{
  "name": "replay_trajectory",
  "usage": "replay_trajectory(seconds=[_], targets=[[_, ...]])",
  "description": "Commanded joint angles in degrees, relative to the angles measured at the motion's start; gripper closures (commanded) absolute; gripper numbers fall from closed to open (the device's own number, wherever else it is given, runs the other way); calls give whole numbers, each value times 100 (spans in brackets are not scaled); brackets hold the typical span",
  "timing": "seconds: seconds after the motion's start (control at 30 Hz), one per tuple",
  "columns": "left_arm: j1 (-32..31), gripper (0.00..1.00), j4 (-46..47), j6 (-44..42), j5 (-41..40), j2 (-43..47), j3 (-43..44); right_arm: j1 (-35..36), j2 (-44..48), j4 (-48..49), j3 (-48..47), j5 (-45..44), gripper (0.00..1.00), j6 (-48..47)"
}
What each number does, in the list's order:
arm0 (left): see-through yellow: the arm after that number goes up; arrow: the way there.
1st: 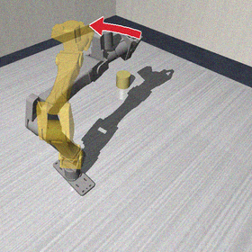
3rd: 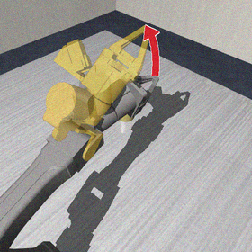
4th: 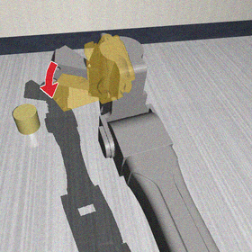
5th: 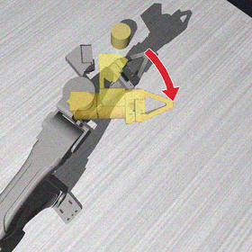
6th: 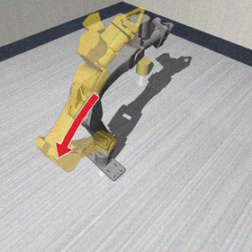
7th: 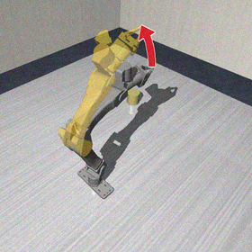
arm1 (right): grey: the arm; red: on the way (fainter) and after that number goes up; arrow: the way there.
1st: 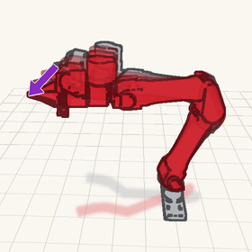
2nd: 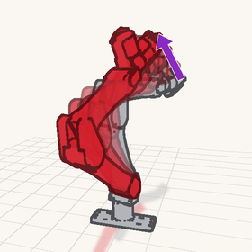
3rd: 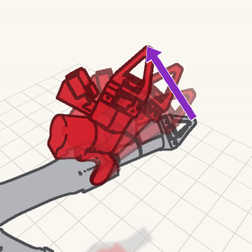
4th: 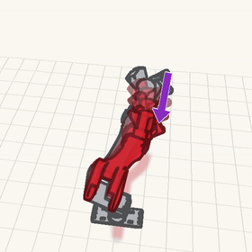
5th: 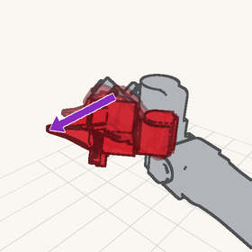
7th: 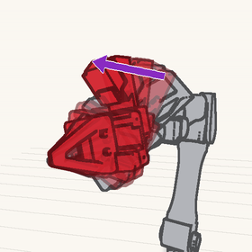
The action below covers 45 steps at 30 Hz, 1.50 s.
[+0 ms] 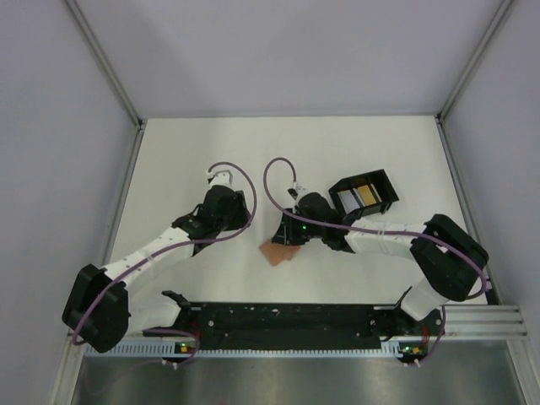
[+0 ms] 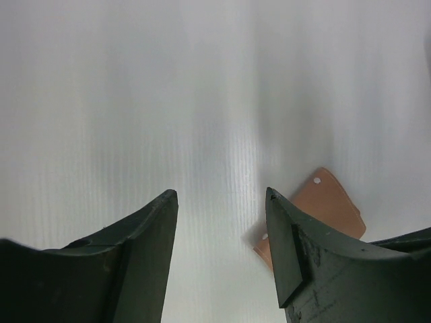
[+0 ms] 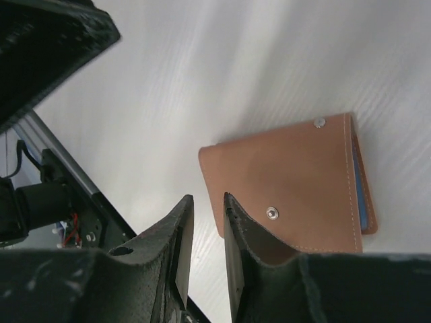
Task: Put the credit cards into the card holder
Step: Open the card holder at the center of the board.
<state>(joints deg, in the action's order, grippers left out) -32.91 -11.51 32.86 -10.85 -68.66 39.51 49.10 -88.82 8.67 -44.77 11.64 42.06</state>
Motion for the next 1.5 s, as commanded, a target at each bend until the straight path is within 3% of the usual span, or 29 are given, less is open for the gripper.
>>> replay_trajectory(seconds=[0.0, 0.23, 0.5, 0.6, 0.87, 1.27, 1.47], targets=[[74, 41, -124, -25, -303, 134, -30, 100, -84, -102, -41, -30, 76, -66], [65, 41, 350, -377, 346, -15, -154, 117, 461, -50, 864, -188, 76, 30], [65, 41, 930, -632, 1621, -463, -303, 108, 655, 4, 1366, -478, 76, 416], [47, 41, 1071, -658, 1884, -560, -399, 100, 664, 4, 1427, -618, 70, 661], [-49, 42, 1879, -413, 2623, -657, -944, 47, 699, 812, 1691, -716, 66, 1278], [-734, 59, 2223, 88, 2509, -833, -1147, -375, 593, 1471, 1779, -320, 68, 1515], [-1051, 62, 2407, 431, 2377, -868, -1191, -524, 576, 1515, 1648, -92, 68, 1454]])
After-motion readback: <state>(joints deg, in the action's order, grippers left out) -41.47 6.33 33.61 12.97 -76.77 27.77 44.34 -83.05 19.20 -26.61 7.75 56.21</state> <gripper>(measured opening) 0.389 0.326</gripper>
